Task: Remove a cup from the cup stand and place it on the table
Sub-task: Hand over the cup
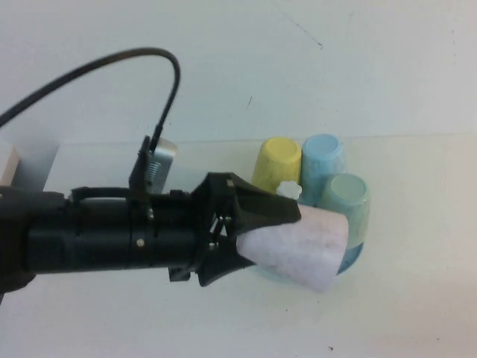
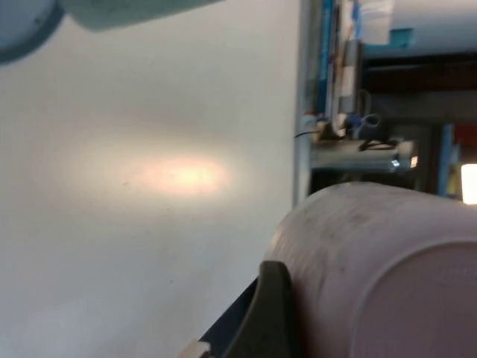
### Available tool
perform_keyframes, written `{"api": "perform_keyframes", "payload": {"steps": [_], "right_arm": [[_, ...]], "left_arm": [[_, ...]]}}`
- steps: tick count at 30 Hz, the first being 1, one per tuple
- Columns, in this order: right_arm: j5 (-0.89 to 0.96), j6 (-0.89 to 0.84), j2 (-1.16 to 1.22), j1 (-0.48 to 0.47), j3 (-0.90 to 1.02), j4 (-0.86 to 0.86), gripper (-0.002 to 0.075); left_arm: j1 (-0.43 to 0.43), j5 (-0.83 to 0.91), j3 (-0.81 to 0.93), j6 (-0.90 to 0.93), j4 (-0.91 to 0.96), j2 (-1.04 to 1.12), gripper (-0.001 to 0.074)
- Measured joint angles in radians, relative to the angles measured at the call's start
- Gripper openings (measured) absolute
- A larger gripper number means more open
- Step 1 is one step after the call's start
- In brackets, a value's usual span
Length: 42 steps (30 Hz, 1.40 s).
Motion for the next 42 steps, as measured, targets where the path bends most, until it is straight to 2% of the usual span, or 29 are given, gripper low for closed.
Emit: {"api": "perform_keyframes", "payload": {"steps": [2, 5, 9, 11, 14, 17, 21, 34, 42], "right_arm": [[0.070, -0.114, 0.010, 0.000, 0.001, 0.059, -0.0002], [0.140, -0.370, 0.073, 0.000, 0.001, 0.277, -0.0001], [0.267, -0.837, 0.225, 0.000, 0.001, 0.609, 0.0055], [0.300, -0.998, 0.316, 0.000, 0.001, 0.669, 0.0140], [0.315, -1.120, 0.446, 0.000, -0.036, 0.692, 0.0325], [0.381, -1.202, 0.558, 0.000, -0.093, 0.702, 0.0460], [0.525, -1.271, 0.703, 0.000, -0.174, 0.705, 0.0514], [0.845, -1.336, 1.155, 0.000, -0.453, 0.705, 0.0526], [0.874, -1.362, 1.285, 0.000, -0.569, 0.705, 0.0526]], "left_arm": [[0.031, 0.043, 0.000, 0.023, -0.043, 0.000, 0.0571], [0.059, 0.059, 0.000, 0.020, -0.066, 0.011, 0.0571], [0.063, 0.061, 0.000, -0.027, -0.072, 0.054, 0.0571], [0.063, 0.070, 0.000, -0.059, -0.074, 0.085, 0.0571], [0.063, 0.100, -0.002, -0.103, -0.074, 0.126, 0.0571], [0.063, 0.141, -0.022, -0.134, -0.074, 0.165, 0.0571], [0.063, 0.163, -0.070, -0.147, -0.074, 0.188, 0.0571], [0.063, 0.185, -0.201, -0.158, -0.074, 0.199, 0.0571], [0.063, 0.189, -0.201, -0.160, -0.074, 0.199, 0.0571]]}}
